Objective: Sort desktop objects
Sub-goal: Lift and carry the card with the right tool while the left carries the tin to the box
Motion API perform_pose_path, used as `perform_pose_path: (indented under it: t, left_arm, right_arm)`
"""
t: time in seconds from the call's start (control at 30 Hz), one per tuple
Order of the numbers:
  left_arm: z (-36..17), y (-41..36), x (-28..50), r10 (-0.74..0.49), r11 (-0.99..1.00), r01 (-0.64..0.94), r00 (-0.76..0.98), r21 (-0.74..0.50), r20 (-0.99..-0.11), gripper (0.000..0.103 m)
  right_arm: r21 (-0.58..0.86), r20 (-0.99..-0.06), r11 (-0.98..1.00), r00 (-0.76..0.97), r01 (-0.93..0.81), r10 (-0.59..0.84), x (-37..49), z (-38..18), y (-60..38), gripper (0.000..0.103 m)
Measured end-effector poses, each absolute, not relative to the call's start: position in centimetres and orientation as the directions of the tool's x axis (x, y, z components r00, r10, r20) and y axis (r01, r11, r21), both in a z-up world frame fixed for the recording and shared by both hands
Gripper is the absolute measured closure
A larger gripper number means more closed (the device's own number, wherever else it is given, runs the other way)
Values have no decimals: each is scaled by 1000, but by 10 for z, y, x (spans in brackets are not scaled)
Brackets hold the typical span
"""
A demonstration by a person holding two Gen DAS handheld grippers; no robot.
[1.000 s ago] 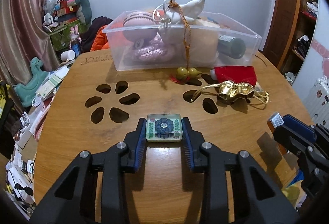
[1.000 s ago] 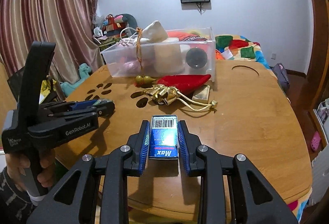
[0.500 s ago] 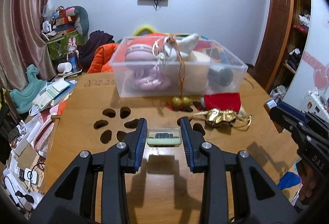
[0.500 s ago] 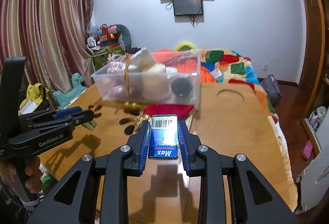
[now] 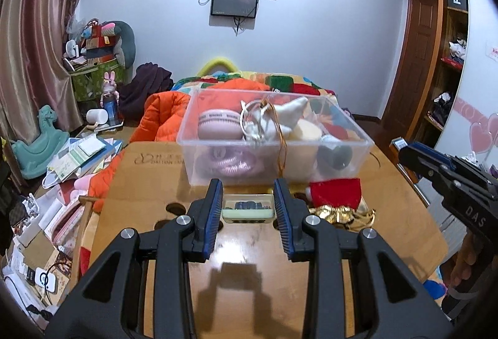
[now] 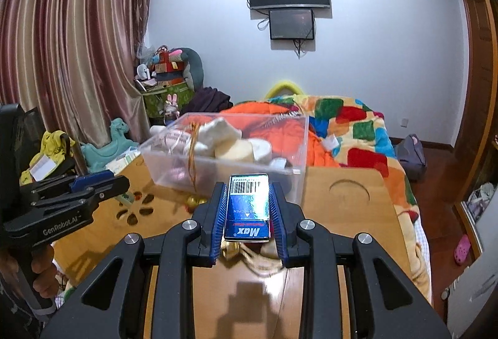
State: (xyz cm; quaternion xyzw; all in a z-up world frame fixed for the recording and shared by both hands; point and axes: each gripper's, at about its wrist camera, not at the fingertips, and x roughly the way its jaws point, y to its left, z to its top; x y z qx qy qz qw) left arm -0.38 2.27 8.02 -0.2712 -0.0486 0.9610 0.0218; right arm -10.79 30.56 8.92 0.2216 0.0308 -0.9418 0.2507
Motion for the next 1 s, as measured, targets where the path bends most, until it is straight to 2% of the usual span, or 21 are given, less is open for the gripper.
perform_pose_path:
  t: [0.57,1.0]
  left_arm:
    - [97,1,-59,72,-990,0,-854,-139,-515,70]
    - [94,-10,-106,-4,-993,64,-854,-99,-521,70]
  right_arm:
    - [107,-431,-868,-763,486,-481,-173,94,295,78]
    - [164,-453,-866,-743,473,-492,-217,81,293,78]
